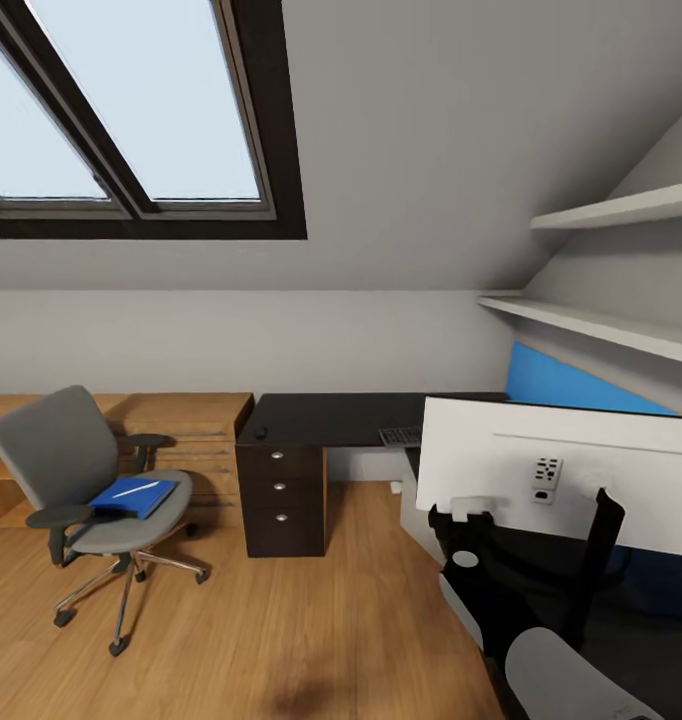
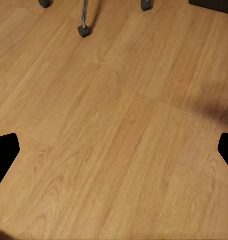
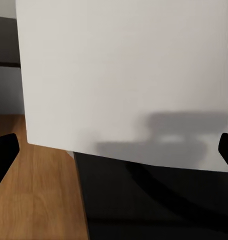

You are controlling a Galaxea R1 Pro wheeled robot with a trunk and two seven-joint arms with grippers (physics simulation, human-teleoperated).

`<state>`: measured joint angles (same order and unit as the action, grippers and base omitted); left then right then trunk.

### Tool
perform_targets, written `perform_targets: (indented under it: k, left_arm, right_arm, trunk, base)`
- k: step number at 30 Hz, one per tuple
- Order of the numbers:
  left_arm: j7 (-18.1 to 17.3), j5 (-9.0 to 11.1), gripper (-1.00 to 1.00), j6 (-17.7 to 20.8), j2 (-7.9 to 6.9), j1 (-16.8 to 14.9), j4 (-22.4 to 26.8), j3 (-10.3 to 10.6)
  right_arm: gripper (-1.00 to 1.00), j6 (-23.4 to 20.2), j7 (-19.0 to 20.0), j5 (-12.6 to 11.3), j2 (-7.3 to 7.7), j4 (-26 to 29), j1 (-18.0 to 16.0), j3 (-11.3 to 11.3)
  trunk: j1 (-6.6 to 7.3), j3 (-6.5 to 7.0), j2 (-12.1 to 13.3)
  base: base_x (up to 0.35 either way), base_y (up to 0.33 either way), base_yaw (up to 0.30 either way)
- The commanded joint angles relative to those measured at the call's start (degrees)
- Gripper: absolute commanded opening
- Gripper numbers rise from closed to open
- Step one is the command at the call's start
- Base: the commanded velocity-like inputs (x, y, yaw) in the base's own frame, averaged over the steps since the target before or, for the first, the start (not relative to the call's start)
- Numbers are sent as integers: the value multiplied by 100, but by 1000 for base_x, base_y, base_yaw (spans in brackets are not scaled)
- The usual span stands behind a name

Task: In the bedroom, organize the workspace by keeping the computer under the desk, ensuring the monitor is on the desk, placing the keyboard on the desk next to the monitor, placing the mouse on the desk next to the keyboard, moving the folder from the swivel chair onto the desk next to the mouse, stacking the notebook on top of the folder with the pen on top of the notebook, and positioning the swivel chair next to the desk.

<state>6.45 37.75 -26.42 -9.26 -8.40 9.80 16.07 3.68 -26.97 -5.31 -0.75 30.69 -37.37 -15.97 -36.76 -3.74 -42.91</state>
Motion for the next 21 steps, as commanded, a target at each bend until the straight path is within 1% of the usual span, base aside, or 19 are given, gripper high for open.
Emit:
perform_targets:
  k: [1, 4, 5, 7, 8, 9, 11, 12, 13, 14, 16, 17, 18, 19, 20, 21]
  left_arm:
    - [49, 5, 100, -12, 3, -3, 4, 48]
    - [49, 5, 100, -12, 18, -3, 4, 48]
    - [49, 5, 100, -7, 26, -3, 4, 52]
    - [49, 5, 100, -3, 41, -3, 4, 53]
    - [49, 2, 100, 33, 57, -3, 4, 54]
    - [41, -2, 100, 69, 59, -3, 4, 57]
    - [24, -11, 100, 113, 62, -3, 4, 68]
    - [12, -41, 100, 133, 68, -3, 4, 92]
    - [11, -53, 100, 138, 85, -3, 4, 104]
    - [11, -59, 100, 140, 96, -3, 4, 110]
    - [17, -72, 100, 144, 141, -3, 4, 124]
    - [16, -76, 100, 145, 166, -3, 4, 127]
    - [15, -78, 100, 145, 175, -3, 4, 129]
    - [15, -80, 100, 147, 192, -3, 4, 127]
    - [14, -81, 100, 150, 205, -3, 4, 126]
    - [14, -82, 100, 153, 249, -3, 4, 124]
  right_arm:
    - [100, 35, -41, -57, 4, 5, -8, -38]
    - [100, 32, -58, -62, 0, 52, -8, -38]
    - [100, 25, -146, -74, -39, 144, -3, -34]
    - [100, 13, -280, -87, -65, 225, 19, -32]
    - [100, -41, -551, -103, -117, 432, 91, -37]
    - [100, -133, -678, -105, -148, 616, 106, -36]
    - [100, -477, -913, -108, -208, 1051, 129, -31]
    - [100, -1312, -1207, -112, -268, 1893, 174, -29]
    - [100, -1785, -1287, -115, -284, 2352, 191, -33]
    - [100, -2012, -1315, -116, -291, 2581, 197, -37]
    - [100, -2934, -1359, -131, -317, 3455, 202, -45]
    - [100, -3426, -1333, -156, -331, 3780, 181, -46]
    - [100, -3647, -1310, -168, -337, 3894, 151, -46]
    - [100, -4050, -1236, -187, -347, 4046, 8, -46]
    - [100, -4418, -1120, -200, -353, 4108, -253, -47]
    - [100, -5143, -671, -223, -361, 3699, -1191, -34]
  trunk:
    - [21, 9, 34]
    - [87, 62, 154]
    - [109, 80, 194]
    - [153, 116, 274]
    - [153, 116, 274]
    - [153, 116, 274]
    - [153, 116, 274]
    - [153, 116, 274]
    - [153, 116, 274]
    - [153, 116, 274]
    - [153, 116, 274]
    - [153, 116, 274]
    - [153, 116, 274]
    - [153, 116, 274]
    - [153, 116, 274]
    - [153, 116, 274]
  base:
    - [0, 0, 0]
    - [0, 0, 0]
    - [0, 0, 0]
    - [0, 0, 0]
    - [0, 0, 0]
    - [0, 0, 0]
    - [0, 0, 0]
    - [0, 0, 0]
    - [0, 0, 0]
    - [0, 0, 0]
    - [0, 0, 0]
    - [0, 0, 0]
    - [0, 0, 0]
    - [0, 0, 0]
    - [0, 0, 0]
    - [0, 0, 0]
